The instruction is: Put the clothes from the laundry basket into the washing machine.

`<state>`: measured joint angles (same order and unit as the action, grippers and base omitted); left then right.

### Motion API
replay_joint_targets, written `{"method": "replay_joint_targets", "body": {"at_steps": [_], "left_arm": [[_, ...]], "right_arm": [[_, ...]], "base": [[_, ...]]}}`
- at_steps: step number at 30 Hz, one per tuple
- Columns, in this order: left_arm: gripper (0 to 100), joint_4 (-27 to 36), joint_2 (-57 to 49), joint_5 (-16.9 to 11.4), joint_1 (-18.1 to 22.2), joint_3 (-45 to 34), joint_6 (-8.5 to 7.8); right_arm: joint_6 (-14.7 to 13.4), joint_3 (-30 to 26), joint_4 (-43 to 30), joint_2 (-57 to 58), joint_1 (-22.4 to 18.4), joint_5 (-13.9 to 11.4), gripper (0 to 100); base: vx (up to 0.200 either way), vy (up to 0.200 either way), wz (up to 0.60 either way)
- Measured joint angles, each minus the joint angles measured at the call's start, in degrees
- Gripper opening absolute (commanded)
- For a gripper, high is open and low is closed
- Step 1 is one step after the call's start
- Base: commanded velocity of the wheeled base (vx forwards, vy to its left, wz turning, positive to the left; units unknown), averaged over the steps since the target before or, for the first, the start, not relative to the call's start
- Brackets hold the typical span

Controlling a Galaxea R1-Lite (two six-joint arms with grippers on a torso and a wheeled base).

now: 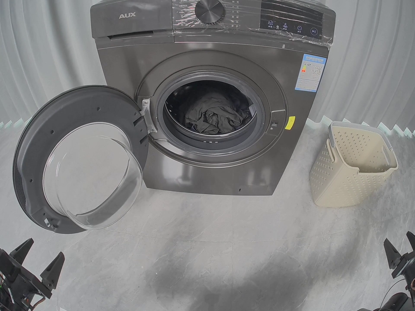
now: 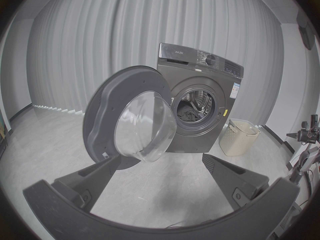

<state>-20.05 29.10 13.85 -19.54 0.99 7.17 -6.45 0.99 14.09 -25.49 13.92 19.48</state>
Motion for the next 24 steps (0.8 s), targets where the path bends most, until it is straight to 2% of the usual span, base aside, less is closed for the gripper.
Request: {"method": "replay_joint_targets", "body": {"at_steps": [2,7,10,13,16,18,20,24], "left_arm": [[100,3.66,-4.3,-2.44,2.76,0.0,-0.24],[100,12.01,-15.24,-11.23,10.42,0.0,-1.69],[100,14.25,-19.65,-13.09,15.25,0.0,-2.3],[100,14.97,-22.41,-13.6,18.88,0.0,-2.46],[100,15.43,-24.37,-13.82,20.33,0.0,-2.63],[100,15.82,-25.38,-13.85,20.5,0.02,-2.9],[100,16.64,-26.27,-13.85,20.48,0.02,-3.5],[100,18.8,-27.53,-14.09,20.11,0.02,-5.1]], "right_arm": [[0.71,0.0,-3.21,4.55,-1.74,-1.61,100],[2.35,0.0,-8.22,13.95,-5.19,-5.56,100],[4.18,0.0,-9.45,16.74,-6.46,-8.16,100],[5.9,0.0,-10.07,18.47,-7.2,-13.24,100],[7.7,0.0,-10.4,19.48,-7.64,-18.07,100],[10.01,0.0,-10.59,19.9,-8.08,-18.66,100],[11.81,0.0,-10.84,20.43,-9.35,-17.98,100],[12.69,0.0,-11.23,22.05,-13.32,-16.99,100]], "base": [[0.0,0.0,0.0],[0.0,0.0,0.0],[0.0,0.0,0.0],[0.0,0.0,0.0],[0.0,0.0,0.0],[0.0,0.0,0.0],[0.0,0.0,0.0],[0.0,0.0,0.0]]}}
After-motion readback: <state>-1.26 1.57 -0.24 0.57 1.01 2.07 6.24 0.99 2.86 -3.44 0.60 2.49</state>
